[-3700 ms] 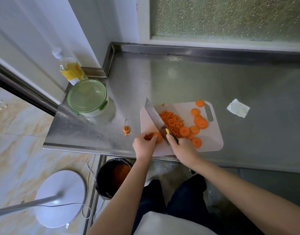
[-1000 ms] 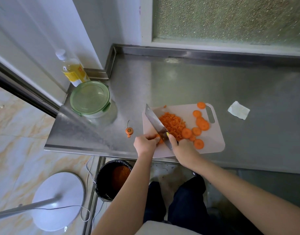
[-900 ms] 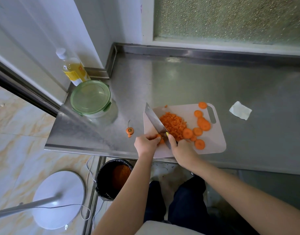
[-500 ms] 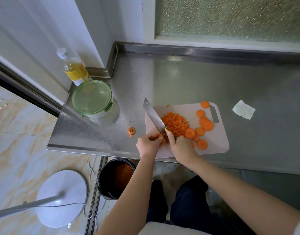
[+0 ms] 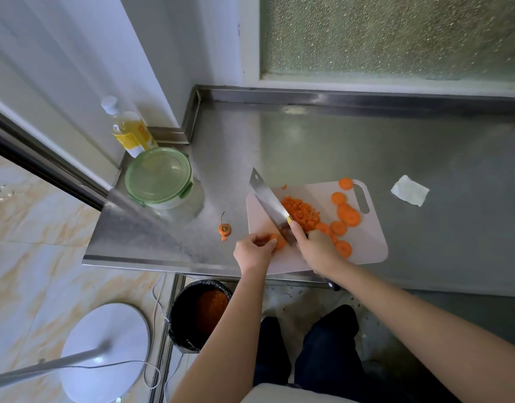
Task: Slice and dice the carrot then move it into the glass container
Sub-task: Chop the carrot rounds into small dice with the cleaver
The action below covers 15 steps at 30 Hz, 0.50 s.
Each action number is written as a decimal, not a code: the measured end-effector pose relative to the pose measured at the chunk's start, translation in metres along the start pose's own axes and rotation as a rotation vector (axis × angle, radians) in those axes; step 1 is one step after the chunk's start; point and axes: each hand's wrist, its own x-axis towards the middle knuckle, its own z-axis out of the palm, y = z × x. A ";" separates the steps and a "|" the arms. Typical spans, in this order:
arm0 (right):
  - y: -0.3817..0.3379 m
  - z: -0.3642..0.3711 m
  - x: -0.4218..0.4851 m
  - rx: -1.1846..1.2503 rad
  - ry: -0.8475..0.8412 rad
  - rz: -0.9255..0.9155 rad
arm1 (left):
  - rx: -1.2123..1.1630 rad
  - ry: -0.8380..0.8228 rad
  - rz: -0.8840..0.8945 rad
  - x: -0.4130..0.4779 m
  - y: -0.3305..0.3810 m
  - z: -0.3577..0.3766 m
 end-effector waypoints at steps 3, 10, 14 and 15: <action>0.001 -0.003 -0.007 -0.009 -0.007 -0.017 | 0.004 0.005 0.004 0.001 -0.001 0.001; 0.006 -0.007 -0.022 -0.067 -0.074 0.020 | 0.007 0.014 0.003 0.002 -0.002 0.002; 0.007 -0.004 -0.026 -0.085 -0.057 -0.019 | -0.001 0.010 -0.011 0.003 -0.003 0.002; 0.008 -0.002 -0.026 -0.074 -0.036 -0.010 | -0.002 0.008 -0.015 0.002 -0.002 0.002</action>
